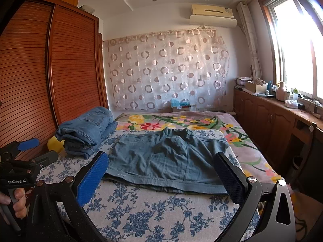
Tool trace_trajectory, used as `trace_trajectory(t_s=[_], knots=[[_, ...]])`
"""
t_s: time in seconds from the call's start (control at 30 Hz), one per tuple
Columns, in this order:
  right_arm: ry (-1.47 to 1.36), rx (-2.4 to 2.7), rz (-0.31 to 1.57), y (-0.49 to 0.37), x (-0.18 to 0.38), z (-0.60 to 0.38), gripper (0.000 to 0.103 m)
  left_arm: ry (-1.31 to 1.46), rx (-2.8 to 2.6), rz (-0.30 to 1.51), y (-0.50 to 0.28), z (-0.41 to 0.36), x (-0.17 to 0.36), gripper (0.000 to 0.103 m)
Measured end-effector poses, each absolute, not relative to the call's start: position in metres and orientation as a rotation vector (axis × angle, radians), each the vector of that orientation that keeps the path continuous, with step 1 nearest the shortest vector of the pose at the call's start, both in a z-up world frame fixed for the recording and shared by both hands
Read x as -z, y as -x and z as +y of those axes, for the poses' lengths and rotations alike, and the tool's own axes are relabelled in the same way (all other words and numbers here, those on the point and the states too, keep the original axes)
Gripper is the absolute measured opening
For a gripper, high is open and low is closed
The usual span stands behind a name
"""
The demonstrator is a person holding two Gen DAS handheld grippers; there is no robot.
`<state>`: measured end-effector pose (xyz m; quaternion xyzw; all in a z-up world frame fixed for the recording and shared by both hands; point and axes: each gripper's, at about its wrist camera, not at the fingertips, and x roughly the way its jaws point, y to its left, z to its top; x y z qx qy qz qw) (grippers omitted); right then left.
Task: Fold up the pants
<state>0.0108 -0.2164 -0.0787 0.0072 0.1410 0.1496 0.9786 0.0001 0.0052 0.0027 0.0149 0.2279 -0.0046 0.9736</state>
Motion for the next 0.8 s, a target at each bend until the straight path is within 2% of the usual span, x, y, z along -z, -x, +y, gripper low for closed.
trace_trajectory(t_s=[0.8], knots=[[-0.016, -0.306, 0.279, -0.010, 0.077, -0.219, 0.103, -0.032, 0.005, 0.453, 0.006, 0.006, -0.019, 0.103]])
